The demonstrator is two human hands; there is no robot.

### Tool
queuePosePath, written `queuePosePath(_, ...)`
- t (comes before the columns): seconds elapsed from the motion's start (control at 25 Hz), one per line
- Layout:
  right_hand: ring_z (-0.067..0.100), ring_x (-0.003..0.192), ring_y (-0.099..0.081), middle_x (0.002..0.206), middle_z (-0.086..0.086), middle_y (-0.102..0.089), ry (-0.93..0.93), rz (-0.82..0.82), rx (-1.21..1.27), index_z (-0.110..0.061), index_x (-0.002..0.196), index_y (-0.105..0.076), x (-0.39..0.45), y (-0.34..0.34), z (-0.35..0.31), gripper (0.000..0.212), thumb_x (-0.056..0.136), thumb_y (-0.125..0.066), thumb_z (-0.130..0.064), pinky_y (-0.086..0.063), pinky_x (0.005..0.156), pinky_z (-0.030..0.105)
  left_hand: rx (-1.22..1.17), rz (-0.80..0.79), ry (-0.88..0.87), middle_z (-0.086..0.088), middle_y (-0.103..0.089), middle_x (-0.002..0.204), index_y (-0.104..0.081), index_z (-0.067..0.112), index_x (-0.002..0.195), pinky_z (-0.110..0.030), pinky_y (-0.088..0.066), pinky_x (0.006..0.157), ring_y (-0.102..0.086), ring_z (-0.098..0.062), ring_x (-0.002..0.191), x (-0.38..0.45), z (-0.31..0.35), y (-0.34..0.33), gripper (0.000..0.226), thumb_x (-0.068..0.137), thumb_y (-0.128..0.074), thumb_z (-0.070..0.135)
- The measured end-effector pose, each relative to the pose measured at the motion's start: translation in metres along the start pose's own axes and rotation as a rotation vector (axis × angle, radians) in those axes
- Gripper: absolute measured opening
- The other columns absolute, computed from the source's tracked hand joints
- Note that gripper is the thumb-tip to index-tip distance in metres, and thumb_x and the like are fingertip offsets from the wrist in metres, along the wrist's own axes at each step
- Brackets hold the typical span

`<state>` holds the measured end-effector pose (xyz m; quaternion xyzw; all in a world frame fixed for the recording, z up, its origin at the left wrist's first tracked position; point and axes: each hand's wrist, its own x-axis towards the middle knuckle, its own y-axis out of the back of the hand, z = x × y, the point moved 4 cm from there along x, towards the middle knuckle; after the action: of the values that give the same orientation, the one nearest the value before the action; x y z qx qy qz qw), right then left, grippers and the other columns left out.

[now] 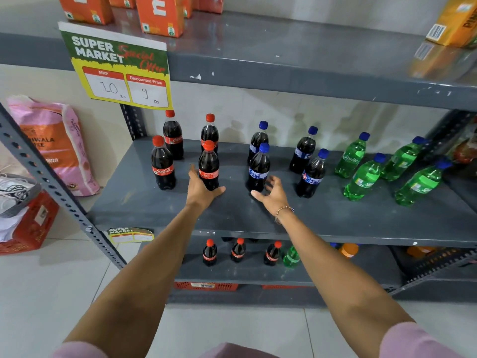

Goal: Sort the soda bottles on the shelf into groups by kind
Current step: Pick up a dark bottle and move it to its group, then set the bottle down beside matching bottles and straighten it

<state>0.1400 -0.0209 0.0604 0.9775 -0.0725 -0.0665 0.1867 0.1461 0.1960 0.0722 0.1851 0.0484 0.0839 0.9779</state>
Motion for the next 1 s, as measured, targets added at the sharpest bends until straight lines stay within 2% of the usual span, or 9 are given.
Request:
queuePosePath(0.08, 0.026, 0.119, -0.052, 0.131, 0.013, -0.053, 0.022, 0.016, -0.029, -0.007, 0.127, -0.04, 0.006, 0.001, -0.004, 0.065, 0.073, -0.074, -0.011, -0.042, 0.102, 0.035, 0.054, 0.046, 0.007, -0.014, -0.05, 0.135, -0.028, 0.008, 0.139, -0.037, -0.037, 0.099, -0.047, -0.031, 0.124, 0.003, -0.003, 0.0, 0.083, 0.073, -0.078, 0.015)
queuePosePath(0.2, 0.025, 0.107, -0.06, 0.119, 0.015, -0.062, 0.038, 0.069, -0.045, -0.005, 0.118, -0.049, 0.01, 0.004, -0.006, 0.055, 0.071, -0.075, -0.01, -0.046, 0.094, 0.031, 0.123, 0.067, -0.002, -0.016, -0.057, 0.127, -0.042, 0.005, 0.129, -0.033, -0.038, 0.093, -0.051, -0.032, 0.119, 0.005, -0.005, 0.0, 0.06, 0.079, -0.073, 0.017)
queuePosePath(0.36, 0.024, 0.104, -0.061, 0.117, 0.016, -0.063, 0.05, 0.073, -0.02, -0.005, 0.117, -0.051, 0.013, 0.003, -0.007, 0.054, 0.069, -0.077, -0.008, -0.048, 0.096, 0.034, 0.12, 0.057, -0.019, -0.015, -0.057, 0.128, -0.042, 0.006, 0.13, -0.033, -0.038, 0.094, -0.05, -0.031, 0.12, 0.008, -0.004, 0.0, 0.061, 0.079, -0.073, 0.017)
queuePosePath(0.64, 0.013, 0.097, -0.056, 0.117, 0.015, -0.063, 0.047, 0.085, -0.019, -0.004, 0.118, -0.051, 0.01, 0.004, -0.01, 0.053, 0.071, -0.075, -0.007, -0.043, 0.089, 0.022, 0.087, 0.026, -0.031, -0.014, -0.055, 0.131, -0.038, 0.007, 0.134, -0.03, -0.036, 0.093, -0.049, -0.03, 0.122, 0.003, -0.006, 0.002, 0.064, 0.081, -0.071, 0.02)
queuePosePath(0.76, 0.018, 0.099, -0.059, 0.118, 0.015, -0.062, 0.051, 0.082, -0.029, -0.005, 0.119, -0.05, 0.008, 0.005, -0.013, 0.054, 0.072, -0.075, -0.008, -0.044, 0.087, 0.023, 0.069, -0.024, -0.011, -0.012, -0.051, 0.136, -0.034, 0.005, 0.137, -0.029, -0.035, 0.096, -0.047, -0.028, 0.124, -0.002, -0.011, 0.001, 0.069, 0.08, -0.072, 0.018)
queuePosePath(0.84, 0.021, 0.103, -0.06, 0.12, 0.014, -0.061, 0.053, 0.079, -0.028, -0.005, 0.121, -0.048, 0.006, 0.004, -0.014, 0.056, 0.072, -0.074, -0.008, -0.044, 0.088, 0.024, -0.015, 0.049, 0.012, -0.011, -0.051, 0.134, -0.037, 0.003, 0.133, -0.029, -0.035, 0.099, -0.048, -0.026, 0.123, -0.008, -0.017, 0.004, 0.068, 0.078, -0.074, 0.016)
queuePosePath(0.92, 0.02, 0.104, -0.059, 0.122, 0.013, -0.06, 0.045, 0.073, 0.003, -0.005, 0.124, -0.046, 0.003, 0.005, -0.01, 0.06, 0.072, -0.074, -0.006, -0.044, 0.089, 0.024, -0.107, 0.218, 0.04, -0.011, -0.056, 0.114, -0.045, 0.003, 0.117, -0.027, -0.041, 0.091, -0.054, -0.023, 0.105, -0.024, -0.024, 0.004, 0.049, 0.08, -0.073, 0.017)
queuePosePath(1.0, 0.02, 0.104, -0.058, 0.121, 0.011, -0.059, 0.027, 0.081, 0.021, -0.005, 0.124, -0.046, -0.001, 0.009, -0.003, 0.058, 0.073, -0.073, -0.007, -0.045, 0.091, 0.025, -0.144, 0.266, 0.043, -0.002, -0.056, 0.087, -0.049, 0.006, 0.098, -0.019, -0.042, 0.071, -0.052, -0.018, 0.081, -0.044, -0.023, -0.005, 0.027, 0.085, -0.067, 0.022)
